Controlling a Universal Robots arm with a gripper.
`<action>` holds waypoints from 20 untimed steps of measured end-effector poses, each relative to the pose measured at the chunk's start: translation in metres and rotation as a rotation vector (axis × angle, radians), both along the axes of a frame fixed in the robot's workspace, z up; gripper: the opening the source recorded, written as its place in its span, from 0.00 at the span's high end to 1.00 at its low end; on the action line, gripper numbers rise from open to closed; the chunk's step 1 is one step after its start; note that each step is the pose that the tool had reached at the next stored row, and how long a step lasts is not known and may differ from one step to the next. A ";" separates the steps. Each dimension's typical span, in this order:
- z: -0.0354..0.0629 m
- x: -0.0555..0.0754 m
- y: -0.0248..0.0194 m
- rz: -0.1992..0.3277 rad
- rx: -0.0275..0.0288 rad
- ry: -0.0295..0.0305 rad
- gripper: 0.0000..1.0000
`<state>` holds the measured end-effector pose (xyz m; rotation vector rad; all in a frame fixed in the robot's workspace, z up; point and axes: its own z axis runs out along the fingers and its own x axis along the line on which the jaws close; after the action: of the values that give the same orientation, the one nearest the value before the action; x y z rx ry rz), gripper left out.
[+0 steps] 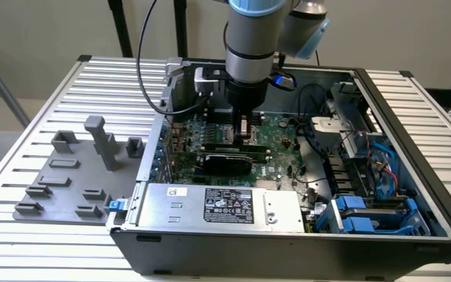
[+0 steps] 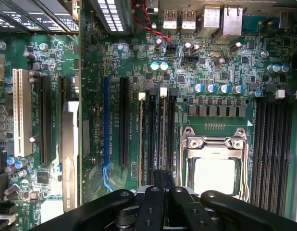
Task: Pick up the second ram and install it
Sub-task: 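Press down the second ram until it locks into place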
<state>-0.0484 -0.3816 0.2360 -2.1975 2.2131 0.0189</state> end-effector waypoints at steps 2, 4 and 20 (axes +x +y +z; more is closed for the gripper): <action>-0.0023 0.000 0.0005 0.000 0.0000 0.0000 0.89; -0.0046 0.000 0.0008 0.000 0.0000 0.0000 0.89; 0.0132 0.000 0.0011 0.000 0.0001 0.0012 0.89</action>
<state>-0.0482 -0.3806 0.2492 -2.1979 2.2136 0.0203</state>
